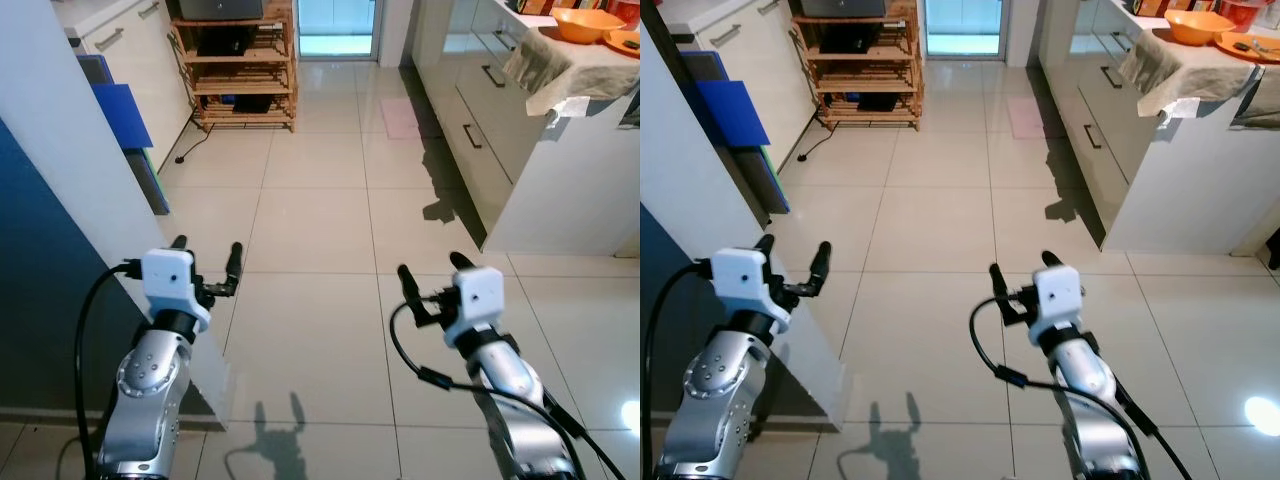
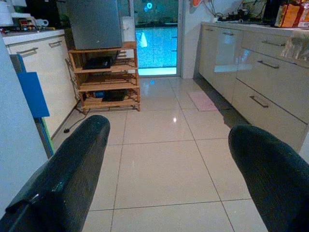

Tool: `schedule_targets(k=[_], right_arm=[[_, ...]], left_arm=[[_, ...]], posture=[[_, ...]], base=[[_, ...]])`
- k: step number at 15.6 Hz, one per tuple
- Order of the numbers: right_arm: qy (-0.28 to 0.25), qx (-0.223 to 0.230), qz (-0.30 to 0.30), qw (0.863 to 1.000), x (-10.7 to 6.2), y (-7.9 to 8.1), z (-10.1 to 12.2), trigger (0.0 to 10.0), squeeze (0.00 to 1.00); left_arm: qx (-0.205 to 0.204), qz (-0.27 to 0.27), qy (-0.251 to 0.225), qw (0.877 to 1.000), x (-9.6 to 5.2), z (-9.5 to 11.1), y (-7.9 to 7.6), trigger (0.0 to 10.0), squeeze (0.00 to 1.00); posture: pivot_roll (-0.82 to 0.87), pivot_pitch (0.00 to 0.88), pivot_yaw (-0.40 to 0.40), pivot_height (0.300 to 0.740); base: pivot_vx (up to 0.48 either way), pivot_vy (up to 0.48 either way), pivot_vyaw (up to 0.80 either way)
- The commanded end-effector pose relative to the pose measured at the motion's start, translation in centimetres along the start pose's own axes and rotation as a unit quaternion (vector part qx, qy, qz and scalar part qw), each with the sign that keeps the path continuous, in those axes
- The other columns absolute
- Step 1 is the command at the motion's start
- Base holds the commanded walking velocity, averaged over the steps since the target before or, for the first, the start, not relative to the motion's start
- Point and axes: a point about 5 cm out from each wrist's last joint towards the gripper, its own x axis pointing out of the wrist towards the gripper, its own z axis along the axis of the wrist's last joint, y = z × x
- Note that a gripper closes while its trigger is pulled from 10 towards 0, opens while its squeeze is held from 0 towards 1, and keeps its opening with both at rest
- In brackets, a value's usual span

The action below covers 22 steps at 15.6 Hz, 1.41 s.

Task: Setting the table

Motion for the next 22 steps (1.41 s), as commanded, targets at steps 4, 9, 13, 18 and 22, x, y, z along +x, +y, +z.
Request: schedule_targets(k=[4,9,13,18,22], right_arm=[[0.004,0.002,0.009,1.0,0.4,0.5,-0.3,10.0,0.0],[0.005,-0.001,0.009,1.0,0.7,0.6,-0.3,10.0,0.0],[0.003,-0.004,0.015,1.0,1.0,0.9,-0.2,10.0,0.0],[0.006,-0.006,0.021,1.0,1.0,1.0,-0.3,10.0,0.0],[0.006,-0.011,0.021,1.0,1.2,0.8,-0.2,10.0,0.0]], left_arm=[[0.005,0.001,0.006,1.0,0.5,0.1,-0.3,10.0,0.0],[0.014,0.001,0.002,1.0,1.2,0.4,-0.5,10.0,0.0],[0.017,0.005,0.001,1.0,1.4,0.5,-0.6,10.0,0.0],[0.011,-0.013,0.003,1.0,1.2,0.5,-1.1,10.0,0.0],[0.013,-0.022,0.002,1.0,1.5,0.6,-1.4,10.0,0.0]], posture=[[-0.04,0.0,0.042,0.74],[-0.03,0.0,0.039,0.74],[-0.02,0.0,0.035,0.74],[-0.02,0.0,0.032,0.74],[-0.03,0.0,0.033,0.74]], base=[[0.0,-0.476,0.0],[0.0,-0.48,0.0],[0.0,-0.48,0.0],[0.096,0.0,0.0],[0.48,0.0,0.0]])
